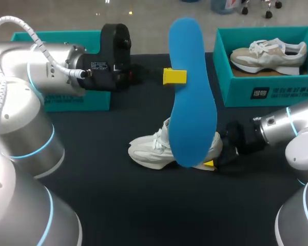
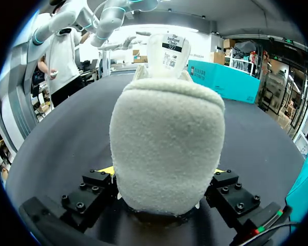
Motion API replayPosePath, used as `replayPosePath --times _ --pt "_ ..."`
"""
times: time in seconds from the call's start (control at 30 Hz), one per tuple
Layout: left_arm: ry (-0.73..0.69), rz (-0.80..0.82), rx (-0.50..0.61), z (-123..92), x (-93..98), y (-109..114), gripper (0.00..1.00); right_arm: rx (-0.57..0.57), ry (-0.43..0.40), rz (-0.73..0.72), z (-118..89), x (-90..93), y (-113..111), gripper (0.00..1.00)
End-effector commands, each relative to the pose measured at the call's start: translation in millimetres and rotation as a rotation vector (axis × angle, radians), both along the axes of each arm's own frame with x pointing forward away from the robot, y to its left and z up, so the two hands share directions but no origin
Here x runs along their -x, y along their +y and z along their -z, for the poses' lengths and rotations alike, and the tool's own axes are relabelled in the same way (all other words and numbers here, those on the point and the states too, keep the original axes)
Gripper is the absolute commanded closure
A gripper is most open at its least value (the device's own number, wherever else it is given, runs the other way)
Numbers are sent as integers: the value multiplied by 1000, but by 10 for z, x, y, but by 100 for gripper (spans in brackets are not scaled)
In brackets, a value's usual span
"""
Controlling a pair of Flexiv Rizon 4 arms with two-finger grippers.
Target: Take the shoe out of the shoebox, open the shoe tongue, remove and reinsert the insole, then place the shoe into the shoebox
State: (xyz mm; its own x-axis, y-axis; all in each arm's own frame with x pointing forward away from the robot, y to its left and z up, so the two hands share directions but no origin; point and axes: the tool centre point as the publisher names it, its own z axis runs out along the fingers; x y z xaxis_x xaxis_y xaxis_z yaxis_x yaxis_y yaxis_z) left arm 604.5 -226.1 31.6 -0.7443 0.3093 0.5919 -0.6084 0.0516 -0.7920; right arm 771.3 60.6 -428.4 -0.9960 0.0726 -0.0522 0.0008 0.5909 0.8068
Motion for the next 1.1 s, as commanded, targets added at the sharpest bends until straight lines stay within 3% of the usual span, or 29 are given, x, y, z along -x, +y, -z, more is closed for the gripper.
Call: replayPosePath --times 0.03,0.73,0.8,0.83,0.87,0.97,1.1 --pt "0 -1 3 8 -1 -16 100 4 0 2 41 2 10 100" --pt "0 -1 3 8 -1 -16 100 4 0 2 41 2 10 99" --pt "0 -1 3 8 -1 -16 100 4 0 2 41 2 10 69" --pt "0 -1 3 8 -1 -16 100 4 0 2 41 2 10 23" --pt "0 -1 3 8 -1 -16 100 4 0 2 41 2 10 0" --pt "0 -1 3 8 -1 -16 100 4 0 2 41 2 10 0" --pt "0 -1 3 8 -1 -16 100 94 0 52 -68 -26 -66 0"
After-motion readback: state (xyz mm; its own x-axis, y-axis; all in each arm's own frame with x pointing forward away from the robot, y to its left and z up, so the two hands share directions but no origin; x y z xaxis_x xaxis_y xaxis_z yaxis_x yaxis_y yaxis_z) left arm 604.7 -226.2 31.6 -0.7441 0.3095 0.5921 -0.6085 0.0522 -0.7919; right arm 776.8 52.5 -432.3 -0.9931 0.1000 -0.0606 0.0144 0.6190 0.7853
